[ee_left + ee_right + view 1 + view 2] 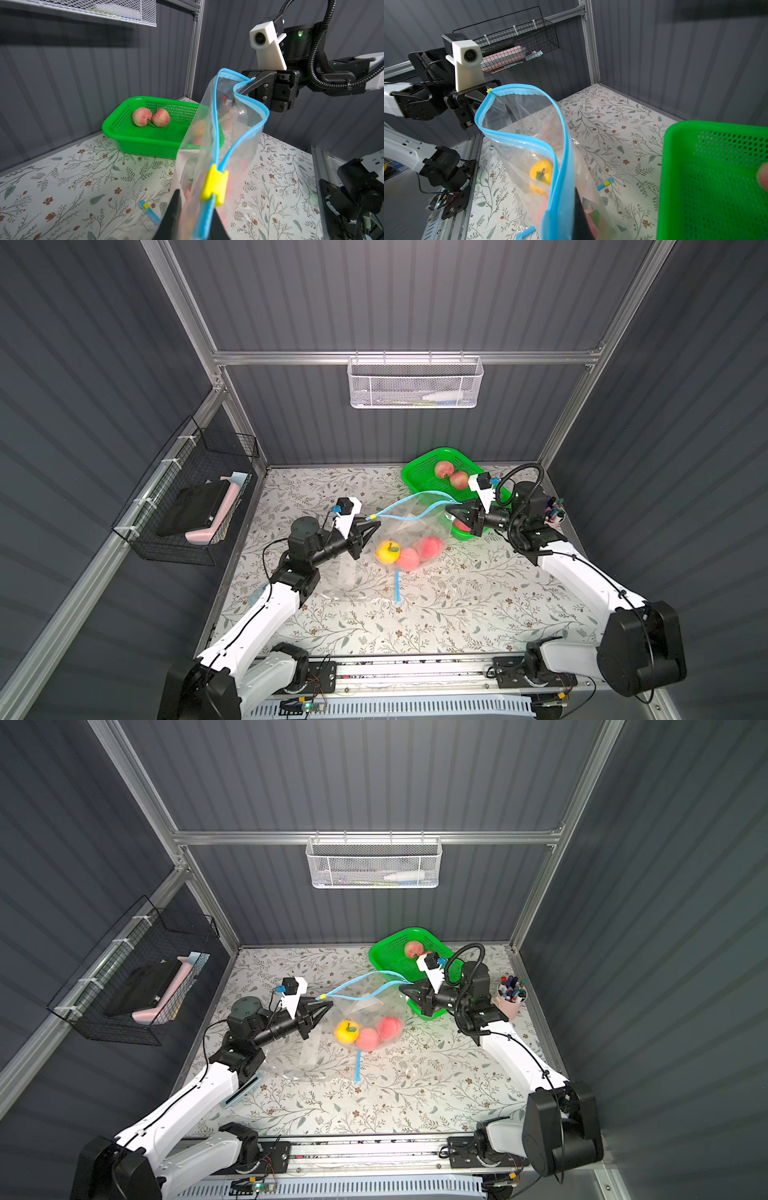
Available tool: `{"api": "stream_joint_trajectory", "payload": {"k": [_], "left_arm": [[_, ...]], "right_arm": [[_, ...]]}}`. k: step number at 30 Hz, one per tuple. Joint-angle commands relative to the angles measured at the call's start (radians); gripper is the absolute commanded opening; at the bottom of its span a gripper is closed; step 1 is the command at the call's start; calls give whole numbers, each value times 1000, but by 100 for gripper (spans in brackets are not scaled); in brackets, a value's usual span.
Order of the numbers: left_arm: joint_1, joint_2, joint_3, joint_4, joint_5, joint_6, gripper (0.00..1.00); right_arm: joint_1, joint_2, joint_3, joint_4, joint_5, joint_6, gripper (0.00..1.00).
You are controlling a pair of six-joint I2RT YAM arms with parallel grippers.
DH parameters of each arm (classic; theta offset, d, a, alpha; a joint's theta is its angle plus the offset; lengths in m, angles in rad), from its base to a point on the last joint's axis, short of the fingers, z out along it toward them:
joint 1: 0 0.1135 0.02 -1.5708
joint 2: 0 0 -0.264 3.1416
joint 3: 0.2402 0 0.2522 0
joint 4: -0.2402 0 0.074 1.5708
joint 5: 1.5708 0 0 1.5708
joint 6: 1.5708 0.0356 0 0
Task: Place the peach in a zip-top bag and seal the zipper
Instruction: Zip the zipper on the zipper food storage bag.
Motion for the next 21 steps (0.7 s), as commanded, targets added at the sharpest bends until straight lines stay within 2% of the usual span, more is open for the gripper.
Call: {"api": "stream_joint_trajectory", "payload": {"k": [1, 6, 10, 14, 15, 17, 18, 20, 21], "left_arm": [[-1, -17, 59, -86, 39, 50, 9], [0, -16, 118, -180, 42, 102, 1], [-1, 14, 199, -275, 36, 136, 0], [0, 68, 265, -345, 67, 191, 0], [-1, 83, 280, -356, 80, 197, 0], [0, 116, 307, -370, 93, 208, 0], [-1, 131, 322, -382, 96, 213, 0], [-1, 157, 352, -407, 100, 229, 0], [-1, 169, 365, -422, 99, 234, 0]], "right_arm": [[-12, -15, -1, -7, 8, 6, 0], [-17, -77, 5, -73, 103, 23, 0], [-17, -142, -7, -104, 218, 59, 0], [-15, -182, -37, -89, 233, 33, 3], [-15, -192, -43, -73, 229, 41, 11], [-12, -207, -34, -77, 233, 68, 39], [-9, -216, -17, -99, 236, 66, 50], [6, -236, 17, -138, 265, 53, 64], [15, -248, 30, -150, 293, 47, 76]]}}
